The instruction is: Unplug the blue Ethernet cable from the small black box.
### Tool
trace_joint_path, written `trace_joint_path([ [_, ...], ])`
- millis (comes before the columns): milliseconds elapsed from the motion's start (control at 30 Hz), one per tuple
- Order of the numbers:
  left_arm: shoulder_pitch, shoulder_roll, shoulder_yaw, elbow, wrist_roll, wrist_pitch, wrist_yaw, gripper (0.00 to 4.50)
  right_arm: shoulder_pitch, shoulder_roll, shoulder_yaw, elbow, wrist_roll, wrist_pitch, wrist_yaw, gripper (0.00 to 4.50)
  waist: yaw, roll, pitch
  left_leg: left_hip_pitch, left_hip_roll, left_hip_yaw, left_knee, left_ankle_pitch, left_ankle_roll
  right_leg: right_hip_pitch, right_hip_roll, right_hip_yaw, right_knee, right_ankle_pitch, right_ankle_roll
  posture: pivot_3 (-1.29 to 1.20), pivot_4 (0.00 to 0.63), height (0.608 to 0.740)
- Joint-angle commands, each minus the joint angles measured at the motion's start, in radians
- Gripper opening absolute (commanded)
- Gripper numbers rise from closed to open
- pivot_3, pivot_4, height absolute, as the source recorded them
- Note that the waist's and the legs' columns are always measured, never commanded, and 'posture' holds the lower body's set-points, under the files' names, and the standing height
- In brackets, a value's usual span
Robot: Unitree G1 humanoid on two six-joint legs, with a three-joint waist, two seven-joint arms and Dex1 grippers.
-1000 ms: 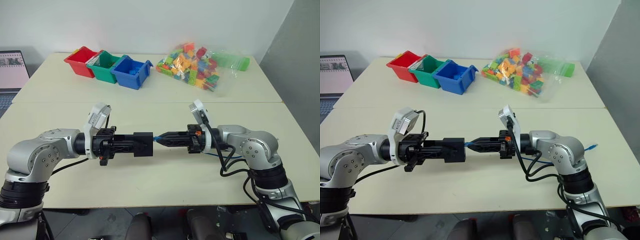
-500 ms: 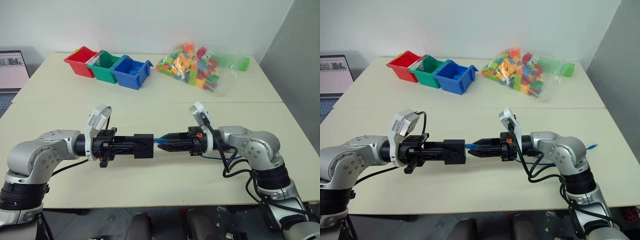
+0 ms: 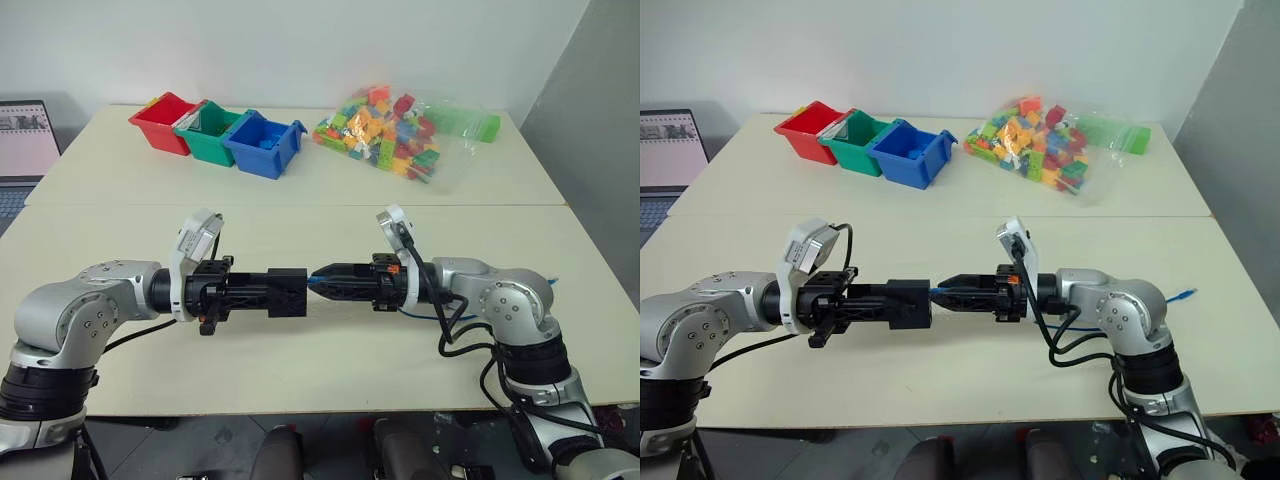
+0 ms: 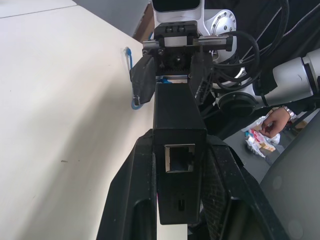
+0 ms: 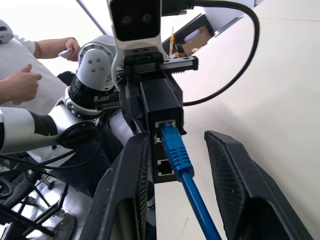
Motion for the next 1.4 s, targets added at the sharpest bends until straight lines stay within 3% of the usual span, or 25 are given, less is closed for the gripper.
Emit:
trace_joint_path([
  [33,-0.002,-0.003,0.031,-0.026,-0.025,-0.002,0.005,0.79,0.003,0.002,-0.023,-0.032,0.030,-0.005,-0.004,1.83,0.000,0.000,0.000,0.000,0.000,0.000,0.000,0.000,0.000,0.000,0.000,0.000,0.000,0.000,0.000,0.00,0.150,0.740],
  [633,0.003,0.000,0.028,-0.034,-0.034,-0.004,0.016,0.79,-0.004,-0.005,-0.029,-0.024,0.045,0.000,0.006,1.83,0.000,0.000,0.000,0.000,0.000,0.000,0.000,0.000,0.000,0.000,0.000,0.000,0.000,0.000,0.000,0.00,0.150,0.740],
  [933,0.008,0.000,0.027,-0.036,-0.035,-0.004,0.015,0.79,-0.005,-0.016,-0.021,-0.031,0.057,0.001,0.010,0.07,0.000,0.000,0.000,0.000,0.000,0.000,0.000,0.000,0.000,0.000,0.000,0.000,0.000,0.000,0.000,0.00,0.150,0.740],
  [1400,0.037,0.019,0.038,-0.035,-0.026,-0.019,-0.007,0.79,-0.005,-0.044,-0.016,-0.012,0.036,-0.002,0.025,0.06,0.000,0.000,0.000,0.000,0.000,0.000,0.000,0.000,0.000,0.000,0.000,0.000,0.000,0.000,0.000,0.00,0.150,0.740],
])
